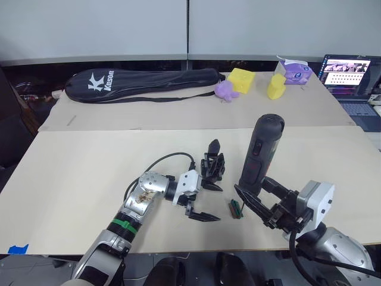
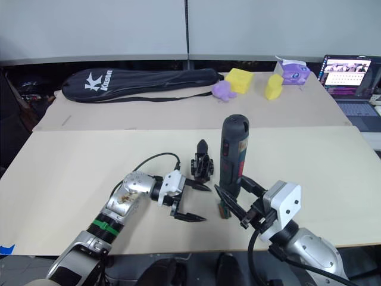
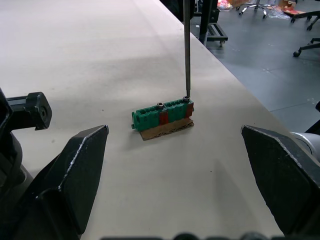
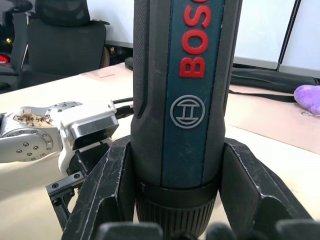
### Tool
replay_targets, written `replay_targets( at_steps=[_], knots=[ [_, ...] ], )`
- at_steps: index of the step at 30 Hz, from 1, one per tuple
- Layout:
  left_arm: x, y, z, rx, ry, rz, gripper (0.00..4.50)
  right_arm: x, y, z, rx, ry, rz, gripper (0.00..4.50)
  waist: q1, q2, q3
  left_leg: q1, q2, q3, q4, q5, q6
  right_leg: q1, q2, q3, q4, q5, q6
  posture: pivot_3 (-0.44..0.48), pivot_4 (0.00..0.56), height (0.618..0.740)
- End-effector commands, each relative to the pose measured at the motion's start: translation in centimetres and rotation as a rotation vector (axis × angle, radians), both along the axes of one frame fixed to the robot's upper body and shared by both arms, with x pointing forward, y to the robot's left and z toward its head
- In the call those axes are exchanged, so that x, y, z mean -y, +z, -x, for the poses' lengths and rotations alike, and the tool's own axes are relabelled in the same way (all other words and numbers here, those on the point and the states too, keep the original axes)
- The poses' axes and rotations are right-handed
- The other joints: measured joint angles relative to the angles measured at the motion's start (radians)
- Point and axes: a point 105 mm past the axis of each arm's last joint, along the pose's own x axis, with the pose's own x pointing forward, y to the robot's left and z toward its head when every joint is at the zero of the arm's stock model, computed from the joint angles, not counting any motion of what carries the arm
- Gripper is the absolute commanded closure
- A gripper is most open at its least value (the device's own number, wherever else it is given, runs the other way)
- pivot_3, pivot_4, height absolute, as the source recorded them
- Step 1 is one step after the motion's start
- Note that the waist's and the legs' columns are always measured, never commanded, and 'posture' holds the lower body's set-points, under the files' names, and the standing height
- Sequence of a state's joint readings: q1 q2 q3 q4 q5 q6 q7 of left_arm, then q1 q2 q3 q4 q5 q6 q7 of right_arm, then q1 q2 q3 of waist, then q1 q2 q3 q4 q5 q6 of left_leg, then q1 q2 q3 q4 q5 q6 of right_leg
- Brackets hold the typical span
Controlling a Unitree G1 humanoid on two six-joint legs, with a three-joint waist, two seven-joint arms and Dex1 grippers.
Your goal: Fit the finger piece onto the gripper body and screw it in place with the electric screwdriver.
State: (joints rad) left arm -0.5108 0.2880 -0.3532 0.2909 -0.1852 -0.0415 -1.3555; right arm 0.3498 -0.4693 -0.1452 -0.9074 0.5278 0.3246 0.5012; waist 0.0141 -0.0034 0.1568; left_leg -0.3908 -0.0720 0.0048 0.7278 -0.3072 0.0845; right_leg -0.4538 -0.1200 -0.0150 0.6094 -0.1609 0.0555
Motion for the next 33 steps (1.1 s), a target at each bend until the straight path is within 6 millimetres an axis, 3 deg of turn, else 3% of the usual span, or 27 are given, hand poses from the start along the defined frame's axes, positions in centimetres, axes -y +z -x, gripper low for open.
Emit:
replay_targets(
  at_steps=[1, 33],
  knots=[
    [0.41, 1.05, 0.07, 0.028, -0.017, 0.032, 0.0, -0.01, 1.81, 0.54, 0.106, 0.003, -0.004, 2.58, 0.0, 0.0, 0.0, 0.0, 0.0, 0.0, 0.0, 0.0, 0.0, 0.0, 0.0, 0.0, 0.0, 0.0, 0.0, 0.0, 0.15, 0.723],
    [0.0, 0.91, -0.35, 0.032, -0.004, 0.027, 0.0, 0.0, 1.57, 0.2, 0.091, 0.007, 0.003, 2.58, 0.0, 0.0, 0.0, 0.0, 0.0, 0.0, 0.0, 0.0, 0.0, 0.0, 0.0, 0.0, 0.0, 0.0, 0.0, 0.0, 0.15, 0.723]
  ],
)
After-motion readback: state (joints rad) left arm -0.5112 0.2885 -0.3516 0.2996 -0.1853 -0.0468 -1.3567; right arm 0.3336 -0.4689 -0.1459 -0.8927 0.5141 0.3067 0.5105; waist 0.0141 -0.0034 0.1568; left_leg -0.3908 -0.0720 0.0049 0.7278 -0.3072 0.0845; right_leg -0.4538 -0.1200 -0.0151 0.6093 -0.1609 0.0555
